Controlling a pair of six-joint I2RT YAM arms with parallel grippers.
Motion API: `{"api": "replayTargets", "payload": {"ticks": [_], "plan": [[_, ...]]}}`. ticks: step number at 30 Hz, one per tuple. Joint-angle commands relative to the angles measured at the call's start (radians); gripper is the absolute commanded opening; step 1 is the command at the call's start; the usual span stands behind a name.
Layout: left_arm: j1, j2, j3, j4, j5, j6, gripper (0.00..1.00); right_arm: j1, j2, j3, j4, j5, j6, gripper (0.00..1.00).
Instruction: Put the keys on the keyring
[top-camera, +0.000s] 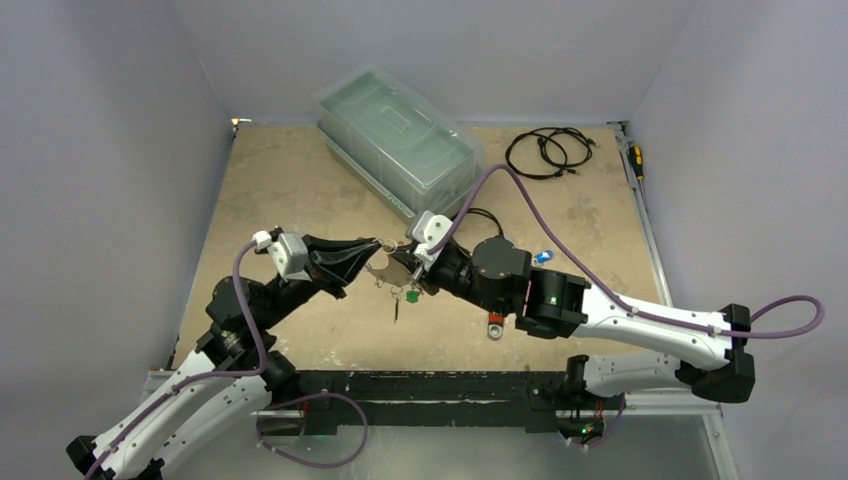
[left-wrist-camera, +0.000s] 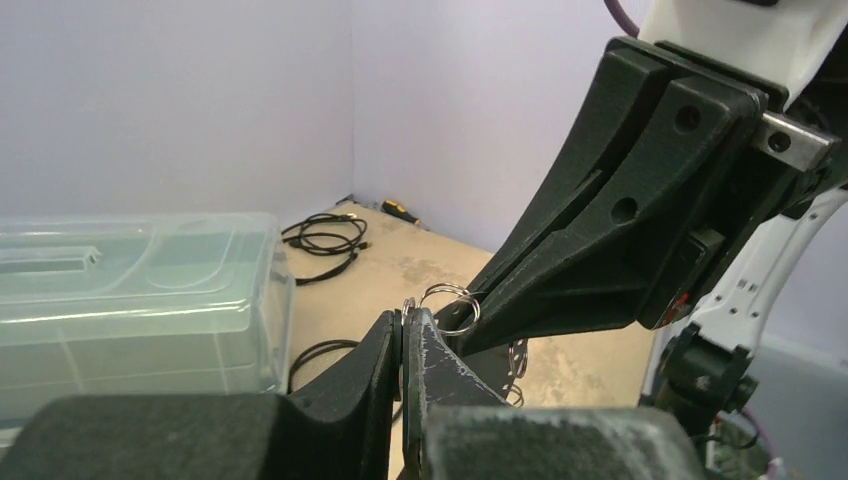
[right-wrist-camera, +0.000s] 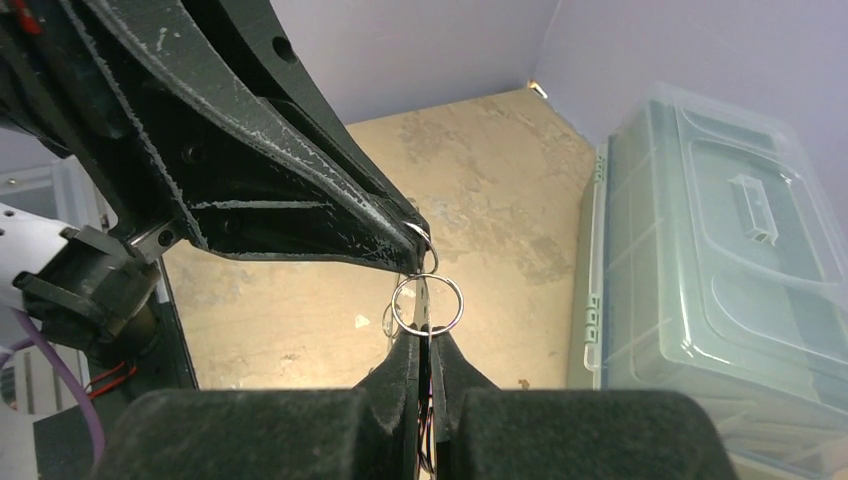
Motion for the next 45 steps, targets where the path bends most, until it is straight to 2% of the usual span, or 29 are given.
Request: {"api": "replayTargets", "payload": {"ticks": [1,6,12,16,20,24,31,36,45], "plan": [[-0.002,-0.011,0.032,0.034,-0.078,-0.168,0.0,0.01,-0.056,0.027,0.079,-0.1,0.024,0.0],[-0.001,-0.018,0.036,-0.018,-0.154,-0.277,0.0,0.01,-0.084,-0.002,0.125,-0.11,0.023,0.0],[-0.001,-0.006,0.075,-0.118,-0.122,-0.18,0.0,0.009,-0.083,0.007,0.098,-0.11,0.022,0.0],[-0.001,0.018,0.136,-0.198,-0.11,-0.185,0.0,0.009,-0.082,-0.009,0.094,-0.088,-0.006,0.0],[-0.001,0.07,0.239,-0.365,-0.131,-0.269,0.0,0.009,-0.105,-0.059,0.101,-0.101,-0.016,0.0],[-0.001,0.103,0.284,-0.465,-0.146,-0.387,0.0,0.009,-0.135,-0.117,0.15,-0.123,-0.03,0.0],[0.0,0.201,0.413,-0.738,-0.242,-0.547,0.0,0.009,-0.137,-0.155,0.165,-0.096,-0.061,0.0],[-0.002,0.25,0.468,-0.828,-0.218,-0.62,0.0,0.01,-0.126,-0.2,0.192,-0.059,-0.08,0.0],[0.0,0.3,0.529,-0.897,-0.135,-0.618,0.0,0.009,-0.117,-0.243,0.225,-0.008,-0.087,0.0]]}}
